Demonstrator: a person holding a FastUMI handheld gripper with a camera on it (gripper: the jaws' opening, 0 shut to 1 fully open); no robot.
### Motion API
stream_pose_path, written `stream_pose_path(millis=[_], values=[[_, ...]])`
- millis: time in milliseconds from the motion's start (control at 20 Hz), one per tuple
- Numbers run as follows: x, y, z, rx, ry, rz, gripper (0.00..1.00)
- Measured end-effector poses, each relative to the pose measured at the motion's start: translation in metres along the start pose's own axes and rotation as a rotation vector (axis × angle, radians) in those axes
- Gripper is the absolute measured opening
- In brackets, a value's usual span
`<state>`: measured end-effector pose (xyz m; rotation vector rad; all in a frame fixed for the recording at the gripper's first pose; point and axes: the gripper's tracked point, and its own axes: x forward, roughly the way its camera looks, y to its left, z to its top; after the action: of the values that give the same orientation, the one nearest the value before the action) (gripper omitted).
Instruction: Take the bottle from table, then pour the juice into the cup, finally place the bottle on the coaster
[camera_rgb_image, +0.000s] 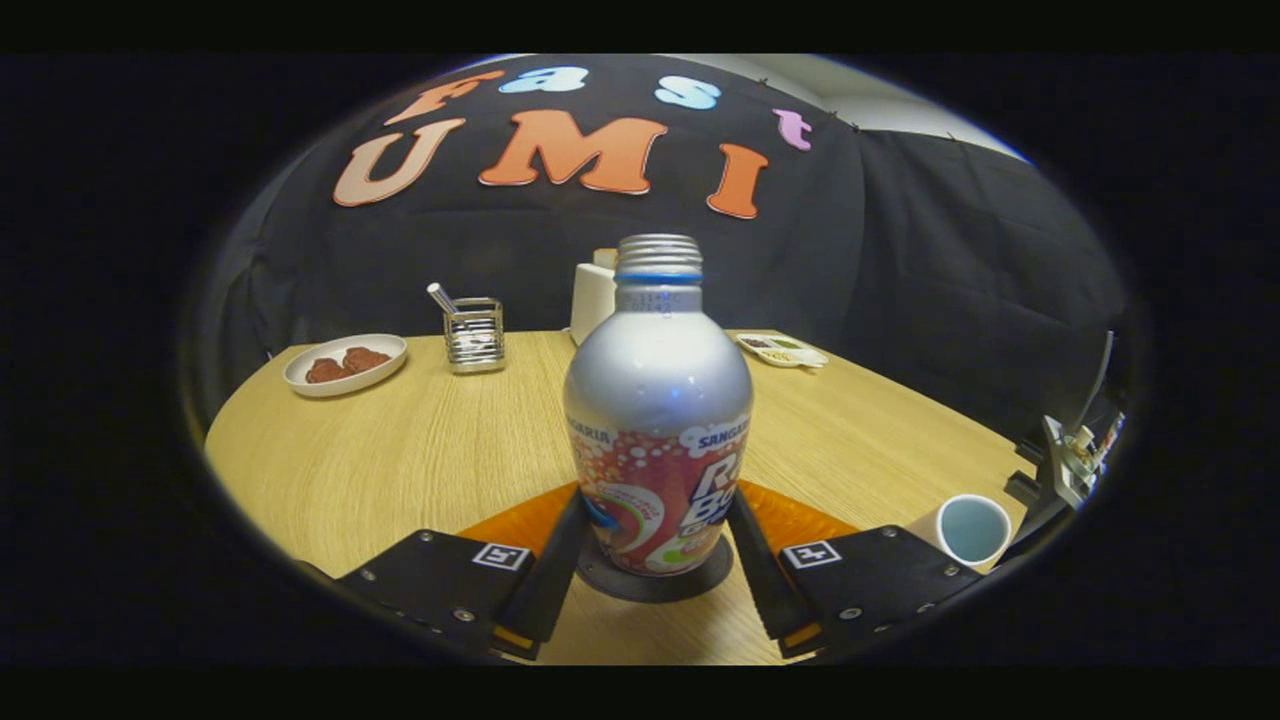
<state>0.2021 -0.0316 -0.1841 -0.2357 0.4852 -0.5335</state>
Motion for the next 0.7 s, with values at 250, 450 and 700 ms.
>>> stream_pose_path(millis=[250, 450, 700], values=[[-0.004, -0.004, -0.008, 0.065, 0.003, 0.018, 0.79], [-0.003, -0.003, -0.021, 0.088, 0.035, 0.032, 0.81], [-0.023, 0.001, -0.026, 0.085, 0.052, 0.082, 0.91]])
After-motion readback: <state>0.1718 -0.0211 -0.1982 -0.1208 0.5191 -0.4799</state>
